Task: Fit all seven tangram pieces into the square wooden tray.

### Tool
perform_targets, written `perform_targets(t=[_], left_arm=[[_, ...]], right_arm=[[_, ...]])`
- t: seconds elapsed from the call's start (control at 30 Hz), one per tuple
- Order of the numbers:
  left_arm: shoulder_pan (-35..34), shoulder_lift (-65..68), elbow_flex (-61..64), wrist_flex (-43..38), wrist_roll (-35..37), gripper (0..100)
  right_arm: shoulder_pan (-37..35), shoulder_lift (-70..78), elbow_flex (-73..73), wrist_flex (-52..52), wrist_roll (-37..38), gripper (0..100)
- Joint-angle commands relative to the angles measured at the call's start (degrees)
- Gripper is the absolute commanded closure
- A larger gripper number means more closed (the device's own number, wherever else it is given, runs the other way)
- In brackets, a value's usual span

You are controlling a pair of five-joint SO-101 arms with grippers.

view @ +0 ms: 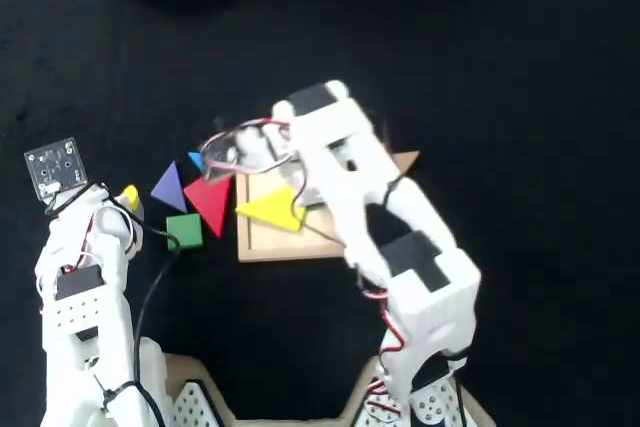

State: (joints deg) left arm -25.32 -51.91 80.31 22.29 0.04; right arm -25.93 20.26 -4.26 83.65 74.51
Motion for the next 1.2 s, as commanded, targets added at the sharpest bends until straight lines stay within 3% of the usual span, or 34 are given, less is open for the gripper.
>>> perform_targets(t=[0.0, 0.3, 1.17], left_arm=[[0.66, 0.09, -0.22, -0.97, 0.44, 79], [0.66, 0.09, -0.22, -0.97, 0.44, 79], [2.07, -0.44, 1.8, -3.78, 0.44, 79]], right_arm=[[3.78, -1.54, 0.04, -1.23, -7.38, 99.2], [6.07, 3.38, 3.91, -13.71, -15.91, 98.8], [-2.73, 15.6, -15.16, -13.89, -21.98, 98.7]])
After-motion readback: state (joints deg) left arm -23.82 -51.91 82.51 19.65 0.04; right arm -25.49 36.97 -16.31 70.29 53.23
